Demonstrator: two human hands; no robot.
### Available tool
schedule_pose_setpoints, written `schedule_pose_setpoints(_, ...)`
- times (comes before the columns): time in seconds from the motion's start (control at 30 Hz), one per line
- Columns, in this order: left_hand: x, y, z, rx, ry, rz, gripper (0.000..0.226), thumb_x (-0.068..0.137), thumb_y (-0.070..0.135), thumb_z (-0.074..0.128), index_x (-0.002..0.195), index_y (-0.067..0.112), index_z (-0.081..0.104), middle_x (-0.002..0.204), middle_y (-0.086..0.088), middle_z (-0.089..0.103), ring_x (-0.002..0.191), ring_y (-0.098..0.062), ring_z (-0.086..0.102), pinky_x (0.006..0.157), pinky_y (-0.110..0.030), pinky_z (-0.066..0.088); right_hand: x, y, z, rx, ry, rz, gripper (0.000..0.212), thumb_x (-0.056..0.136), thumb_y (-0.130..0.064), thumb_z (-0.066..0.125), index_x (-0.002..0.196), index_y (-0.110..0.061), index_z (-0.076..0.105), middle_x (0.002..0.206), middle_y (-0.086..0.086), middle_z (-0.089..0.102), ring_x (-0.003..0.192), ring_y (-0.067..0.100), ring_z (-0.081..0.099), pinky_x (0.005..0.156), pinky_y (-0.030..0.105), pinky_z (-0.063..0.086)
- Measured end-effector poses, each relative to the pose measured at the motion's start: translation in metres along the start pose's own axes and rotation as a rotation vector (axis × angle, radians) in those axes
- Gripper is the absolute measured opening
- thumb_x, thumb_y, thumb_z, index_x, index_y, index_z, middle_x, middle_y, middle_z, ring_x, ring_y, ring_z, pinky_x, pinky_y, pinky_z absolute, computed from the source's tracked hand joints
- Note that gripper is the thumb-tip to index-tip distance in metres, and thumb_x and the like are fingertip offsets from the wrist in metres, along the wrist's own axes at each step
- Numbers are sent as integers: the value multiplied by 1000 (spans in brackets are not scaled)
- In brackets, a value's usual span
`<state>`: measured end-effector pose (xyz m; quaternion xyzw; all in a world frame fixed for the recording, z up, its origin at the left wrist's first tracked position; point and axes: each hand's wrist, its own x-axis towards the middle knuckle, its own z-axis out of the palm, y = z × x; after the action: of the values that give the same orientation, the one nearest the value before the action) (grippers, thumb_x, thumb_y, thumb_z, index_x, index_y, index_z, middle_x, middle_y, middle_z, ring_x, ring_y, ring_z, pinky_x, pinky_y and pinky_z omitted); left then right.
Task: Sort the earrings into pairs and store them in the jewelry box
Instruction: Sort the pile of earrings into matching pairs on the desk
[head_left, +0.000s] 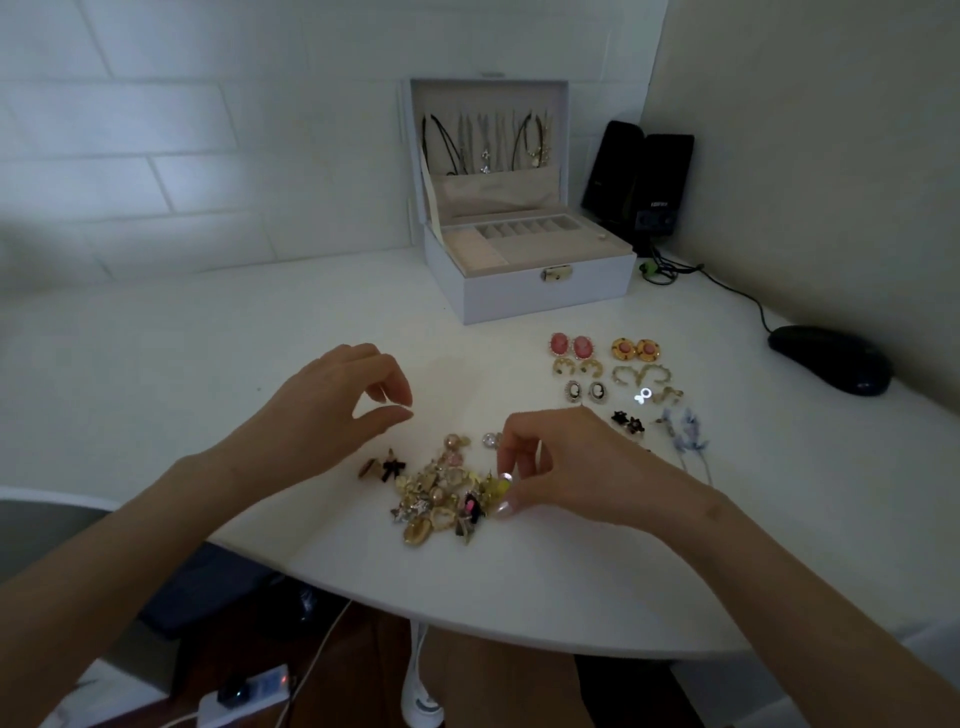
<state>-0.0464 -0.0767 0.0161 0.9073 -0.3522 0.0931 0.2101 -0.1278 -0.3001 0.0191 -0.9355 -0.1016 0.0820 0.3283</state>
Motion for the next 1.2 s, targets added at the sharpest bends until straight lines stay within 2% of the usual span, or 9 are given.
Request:
schedule_pose_setpoints(0.23,-8,-6,-11,-140,-86,-37,8,80,29,67,77,29,60,76,12,63,82,-5,57,67,-19,48,7,-2,-3,42,3,-28,20,71,-27,78,85,-24,65,70,-8,58,55,-1,47,56,19,41)
schedule_pose_setpoints(0.3,-10,-10,-12,-137,-151,-24,12,76,43,65,80,33,60,81,14,61,86,-5,56,68,-18,46,6,-5,-5,113,37,-42,17,70,-27,79,81,-25,66,68,-9,57,53,-3,46,53,15,39)
schedule_pose_setpoints(0.4,-12,-15,-9,-84,-307,-35,42,63,72,53,89,39,55,92,18,55,94,1,51,73,-14,44,6,-17,5,116,20,-111,13,71,-24,77,80,-26,68,72,-9,57,57,-1,46,57,16,39)
schedule_pose_setpoints(0.43,-13,-15,-9,-87,-332,-47,42,62,71,53,90,39,55,93,18,54,94,1,50,75,-13,43,7,-20,11,57,27,-142,13,72,-25,76,81,-27,68,77,-9,57,60,-1,46,60,17,39)
schedule_pose_setpoints(0.6,-15,-14,-4,-97,-295,-61,21,78,33,70,88,35,52,86,16,55,91,0,51,70,-15,45,13,-35,25,-154,34,-184,17,77,-29,71,93,-32,65,93,-10,55,76,2,50,69,20,41)
schedule_pose_setpoints(0.77,-18,-12,0,-107,-225,-69,25,78,33,69,93,37,49,91,20,53,91,2,50,70,-15,46,15,-44,28,-267,17,-188,16,81,-30,67,97,-31,66,96,-10,57,87,7,55,71,21,42)
schedule_pose_setpoints(0.9,-20,-10,0,-104,-138,-39,24,80,31,67,96,34,50,95,19,50,92,5,49,71,-17,46,17,-48,28,-329,23,-189,12,83,-26,64,95,-28,64,90,-9,54,85,8,53,63,20,36)
schedule_pose_setpoints(1.0,-20,-10,0,-110,-97,-37,18,83,28,64,94,32,51,95,19,50,91,6,49,71,-16,47,17,-50,31,-341,35,-197,10,85,-20,60,94,-23,63,91,-6,57,85,11,54,66,22,38)
schedule_pose_setpoints(1.2,-11,-6,1,-165,-86,-26,8,84,27,62,91,27,58,90,17,54,88,2,53,71,-17,48,16,-48,33,-217,93,-167,9,85,-13,56,90,-19,59,91,-3,63,81,10,56,71,26,48)
